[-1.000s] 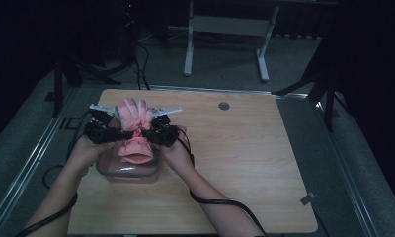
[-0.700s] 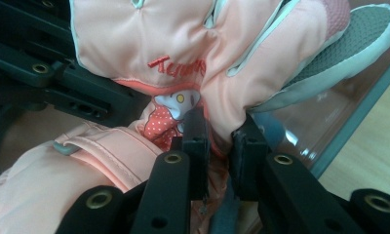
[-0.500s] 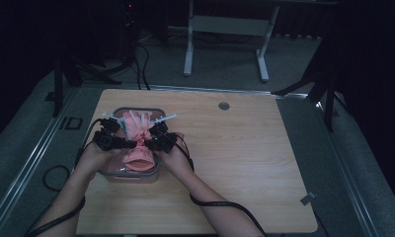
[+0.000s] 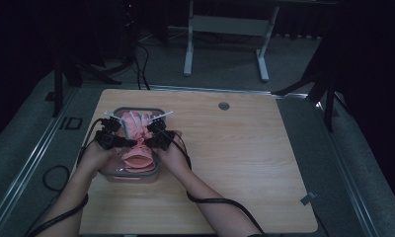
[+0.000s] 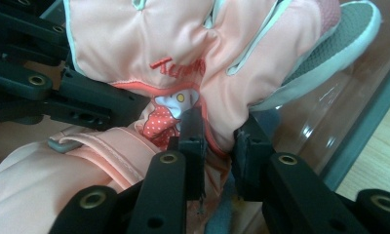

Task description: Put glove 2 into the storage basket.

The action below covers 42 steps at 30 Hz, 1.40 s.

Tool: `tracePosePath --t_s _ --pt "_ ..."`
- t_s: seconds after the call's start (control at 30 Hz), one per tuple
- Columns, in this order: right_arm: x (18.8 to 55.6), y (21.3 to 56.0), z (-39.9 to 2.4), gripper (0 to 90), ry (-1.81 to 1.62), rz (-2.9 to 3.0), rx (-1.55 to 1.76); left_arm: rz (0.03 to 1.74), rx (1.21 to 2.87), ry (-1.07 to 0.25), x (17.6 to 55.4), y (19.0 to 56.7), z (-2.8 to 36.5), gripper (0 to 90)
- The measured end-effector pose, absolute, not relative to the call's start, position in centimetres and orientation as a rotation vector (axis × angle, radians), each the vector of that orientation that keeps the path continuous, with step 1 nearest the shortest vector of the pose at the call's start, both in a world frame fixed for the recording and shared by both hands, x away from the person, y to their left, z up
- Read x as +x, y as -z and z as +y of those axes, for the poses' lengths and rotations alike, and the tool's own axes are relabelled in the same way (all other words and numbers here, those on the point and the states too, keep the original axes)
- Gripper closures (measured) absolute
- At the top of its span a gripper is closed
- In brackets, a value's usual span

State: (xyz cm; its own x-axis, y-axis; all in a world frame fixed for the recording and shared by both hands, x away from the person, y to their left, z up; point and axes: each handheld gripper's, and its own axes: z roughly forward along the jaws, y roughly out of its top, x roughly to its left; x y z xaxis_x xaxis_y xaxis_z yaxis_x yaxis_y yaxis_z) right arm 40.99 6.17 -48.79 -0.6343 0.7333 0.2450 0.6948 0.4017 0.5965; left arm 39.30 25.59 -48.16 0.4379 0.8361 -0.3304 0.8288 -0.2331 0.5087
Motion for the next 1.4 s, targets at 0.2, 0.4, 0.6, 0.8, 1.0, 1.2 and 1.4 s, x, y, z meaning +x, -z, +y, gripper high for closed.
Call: tracePosePath --t_s 0.2,0.4,0.6,0.8,1.0,1.2,1.4 --pt "41.5 48.6 6.3 67.7 -1.029 2.605 1.331 1.410 2.058 -0.009 39.5 48.3 25.9 62.3" --pt "41.9 47.1 5.3 46.2 -1.172 2.597 1.275 1.399 2.078 -0.159 39.1 48.0 25.6 54.7" --pt "41.8 45.5 4.1 32.4 -1.311 2.609 1.184 1.415 2.027 -0.271 38.8 47.6 25.2 38.9" --pt "42.1 45.3 2.9 24.4 -1.377 2.637 1.144 1.413 1.952 -0.347 38.3 46.8 25.6 15.0" --pt "41.8 45.1 2.3 16.5 -1.369 2.673 1.036 1.331 1.860 -0.401 36.7 45.0 25.8 3.5" --pt "41.5 44.6 0.9 16.7 -1.408 2.670 1.024 1.254 1.824 -0.403 34.8 43.9 24.9 3.5" --pt "41.0 44.6 -0.8 16.7 -1.395 2.674 0.997 1.184 1.808 -0.389 33.1 43.4 23.6 3.6"
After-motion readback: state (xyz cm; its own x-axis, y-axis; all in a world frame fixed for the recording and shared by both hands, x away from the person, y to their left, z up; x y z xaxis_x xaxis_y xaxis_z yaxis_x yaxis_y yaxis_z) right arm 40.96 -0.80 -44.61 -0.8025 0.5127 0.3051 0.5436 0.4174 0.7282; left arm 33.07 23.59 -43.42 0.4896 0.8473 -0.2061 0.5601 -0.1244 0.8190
